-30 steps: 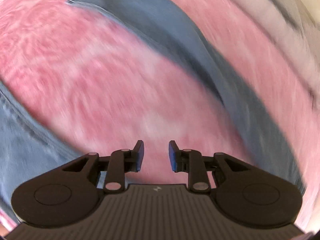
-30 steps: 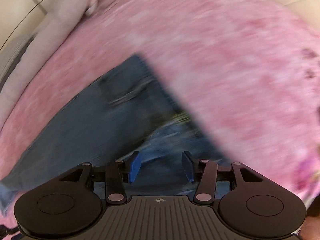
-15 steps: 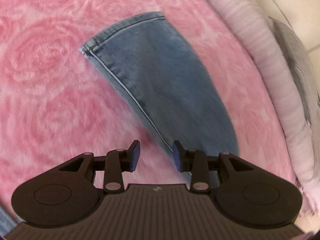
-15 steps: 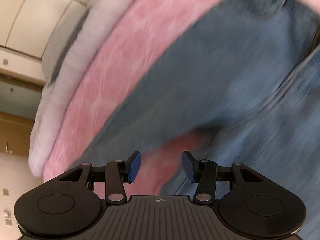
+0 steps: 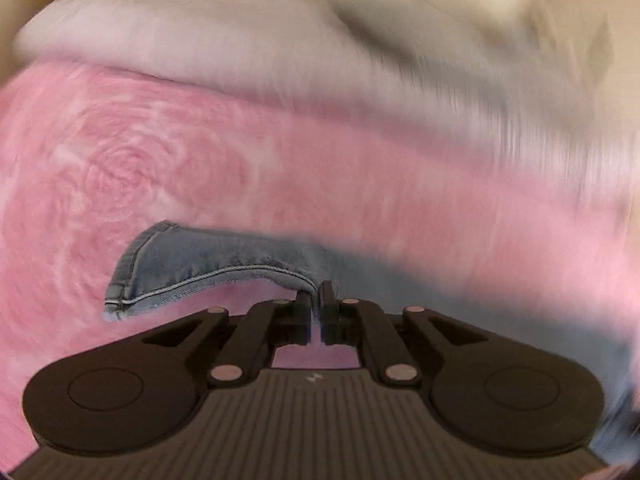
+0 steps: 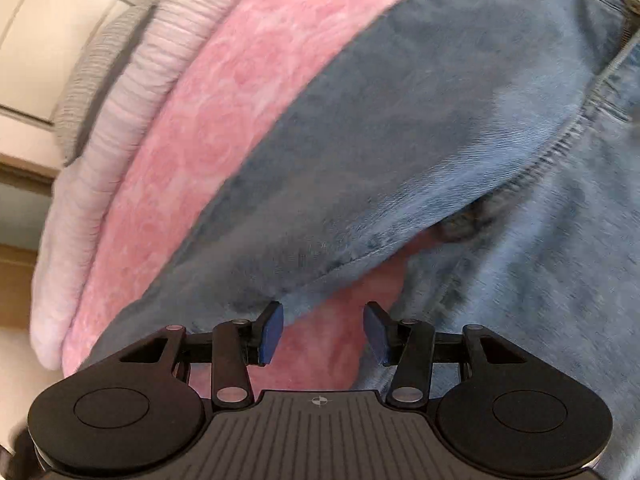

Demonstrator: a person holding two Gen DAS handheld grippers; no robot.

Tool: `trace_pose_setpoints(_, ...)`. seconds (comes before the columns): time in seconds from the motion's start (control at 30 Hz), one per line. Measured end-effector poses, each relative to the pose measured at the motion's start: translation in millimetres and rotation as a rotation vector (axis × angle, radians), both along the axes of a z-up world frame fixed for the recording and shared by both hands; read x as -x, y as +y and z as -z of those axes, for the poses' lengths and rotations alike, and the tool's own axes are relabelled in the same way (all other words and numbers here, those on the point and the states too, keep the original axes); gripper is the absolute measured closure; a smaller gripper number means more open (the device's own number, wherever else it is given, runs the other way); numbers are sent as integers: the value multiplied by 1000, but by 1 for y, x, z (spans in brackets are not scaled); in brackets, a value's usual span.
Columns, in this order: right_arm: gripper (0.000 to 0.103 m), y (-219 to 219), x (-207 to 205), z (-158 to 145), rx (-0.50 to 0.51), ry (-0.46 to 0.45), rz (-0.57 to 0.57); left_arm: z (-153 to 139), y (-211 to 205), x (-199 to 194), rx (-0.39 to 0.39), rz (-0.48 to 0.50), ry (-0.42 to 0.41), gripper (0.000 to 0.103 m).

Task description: Fold clothes

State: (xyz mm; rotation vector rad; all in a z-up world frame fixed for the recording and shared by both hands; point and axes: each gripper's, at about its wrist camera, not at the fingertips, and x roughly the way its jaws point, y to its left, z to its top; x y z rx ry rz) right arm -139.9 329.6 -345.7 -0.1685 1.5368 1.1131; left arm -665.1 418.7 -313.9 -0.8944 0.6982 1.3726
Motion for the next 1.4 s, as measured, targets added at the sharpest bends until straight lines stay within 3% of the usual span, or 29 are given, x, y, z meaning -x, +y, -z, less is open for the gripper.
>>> trace_pose_setpoints(0.07,54,-8,-1,3,27,38,34,46,-3,6,175,-10,2,94)
trace_pose_setpoints(0.1,54,-11,-1,3,35,49,45,54,-8,11,186,-69,-41,93)
trace_pose_setpoints(0.27,54,-14,1,6,21,65,59,56,-30,40,112,-364,-244,91)
trace_pose_setpoints(0.37,54,-13,4,8,20,68,78,56,-37,61,111,-467,-331,82)
trace_pose_setpoints(0.5,54,-12,12,8,30,58,67,63,-50,91,105,-598,-386,79)
trace_pose_setpoints(0.63,54,-9,17,11,46,23,29,68,-35,93,96,-555,-274,82)
trace_pose_setpoints(0.77,54,-12,20,-1,15,13,-42,52,-30,71,72,-397,-33,76)
trace_pose_setpoints(0.9,54,-30,10,-21,16,-111,-127,42,-62,71,98,-468,128,79)
trace_pose_setpoints(1.0,54,-50,-7,-34,40,-270,-178,23,-114,68,99,-537,100,81)
trace_pose_setpoints(1.1,54,-72,-19,-38,47,-459,-226,14,-165,34,122,-492,45,81)
trace_pose_setpoints(1.27,54,-111,-22,-22,40,-756,-456,30,-224,-44,165,-387,5,81)
trace_pose_setpoints(1.3,54,-119,-21,-11,47,-793,-506,37,-233,-57,174,-384,20,80)
trace_pose_setpoints(1.4,54,-158,-30,11,37,-840,-595,40,-258,-86,104,-406,133,80)
